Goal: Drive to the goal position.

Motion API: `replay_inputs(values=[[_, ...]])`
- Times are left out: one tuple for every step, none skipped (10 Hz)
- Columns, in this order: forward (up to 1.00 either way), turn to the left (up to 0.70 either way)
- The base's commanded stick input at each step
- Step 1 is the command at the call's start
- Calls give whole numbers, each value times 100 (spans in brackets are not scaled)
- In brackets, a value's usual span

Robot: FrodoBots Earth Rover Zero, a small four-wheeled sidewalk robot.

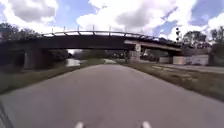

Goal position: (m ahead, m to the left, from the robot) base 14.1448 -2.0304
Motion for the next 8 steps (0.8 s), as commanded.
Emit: replay_inputs(values=[[100, 0], [100, 0], [100, 0], [100, 0], [100, 0], [100, 0], [100, 0], [100, 0]])
